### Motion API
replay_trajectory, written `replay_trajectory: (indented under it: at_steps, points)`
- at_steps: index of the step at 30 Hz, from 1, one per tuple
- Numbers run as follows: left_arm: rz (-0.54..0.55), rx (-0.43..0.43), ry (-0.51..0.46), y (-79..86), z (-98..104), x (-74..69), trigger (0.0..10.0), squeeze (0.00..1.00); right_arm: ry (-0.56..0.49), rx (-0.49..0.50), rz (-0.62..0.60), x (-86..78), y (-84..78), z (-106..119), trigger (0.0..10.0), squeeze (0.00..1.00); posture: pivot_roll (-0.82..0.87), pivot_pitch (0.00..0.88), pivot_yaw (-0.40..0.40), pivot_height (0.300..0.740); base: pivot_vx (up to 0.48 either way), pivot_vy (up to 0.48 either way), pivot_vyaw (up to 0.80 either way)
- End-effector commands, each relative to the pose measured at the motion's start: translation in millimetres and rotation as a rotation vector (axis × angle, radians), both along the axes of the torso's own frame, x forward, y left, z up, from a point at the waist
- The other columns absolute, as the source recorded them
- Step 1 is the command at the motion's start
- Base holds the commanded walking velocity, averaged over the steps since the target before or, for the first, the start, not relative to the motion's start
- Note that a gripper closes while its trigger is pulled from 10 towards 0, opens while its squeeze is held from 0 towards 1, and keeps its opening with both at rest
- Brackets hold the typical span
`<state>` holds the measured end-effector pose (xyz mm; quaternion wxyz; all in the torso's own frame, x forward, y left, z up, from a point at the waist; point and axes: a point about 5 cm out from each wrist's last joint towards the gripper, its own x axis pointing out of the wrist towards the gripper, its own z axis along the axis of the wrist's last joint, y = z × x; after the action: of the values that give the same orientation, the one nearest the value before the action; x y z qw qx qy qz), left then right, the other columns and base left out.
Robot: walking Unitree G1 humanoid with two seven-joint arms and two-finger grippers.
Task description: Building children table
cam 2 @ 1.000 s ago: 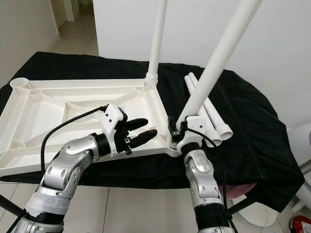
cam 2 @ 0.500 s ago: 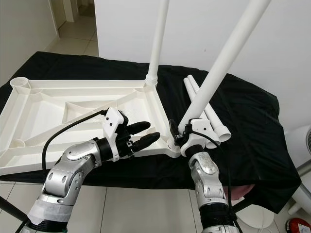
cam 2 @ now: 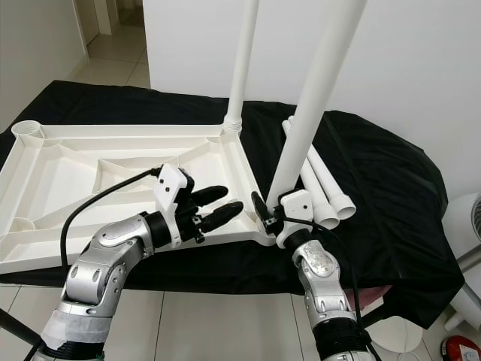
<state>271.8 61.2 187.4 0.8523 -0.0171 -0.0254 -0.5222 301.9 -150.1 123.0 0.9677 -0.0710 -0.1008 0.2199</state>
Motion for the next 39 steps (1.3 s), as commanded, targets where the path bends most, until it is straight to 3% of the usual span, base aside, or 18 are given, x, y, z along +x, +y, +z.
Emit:
replay_trajectory:
  at_steps: [1,7,16,25,39]
  points:
    - [0.207,-0.007,0.021,3.4,0.3,7.4,10.0,0.0,0.108,-0.035,0.039,-8.0,3.2,-25.4,10.0,0.0,0.01,0.0,-0.101,0.74,0.0,0.0,0.0]
    - [0.207,-0.008,0.025,3.3,1.0,6.3,10.0,0.0,0.128,-0.034,0.044,-9.3,1.8,-31.2,10.0,0.0,0.01,0.0,-0.099,0.74,0.0,0.0,0.0]
    - [0.208,-0.006,0.017,2.7,4.3,6.4,10.0,0.0,0.262,0.063,-0.016,-5.4,-4.1,-43.2,10.0,0.0,0.01,0.0,-0.103,0.74,0.0,0.0,0.0]
    - [0.21,-0.01,0.016,2.0,5.1,4.1,10.0,0.0,0.332,0.064,-0.045,-2.0,-6.4,-49.6,10.0,0.0,0.01,0.0,-0.111,0.74,0.0,0.0,0.0]
    - [0.216,-0.014,0.02,2.1,5.1,1.0,10.0,0.0,0.38,0.09,-0.076,-1.6,-11.0,-53.6,10.0,0.0,0.01,0.0,-0.122,0.74,0.0,0.0,0.0]
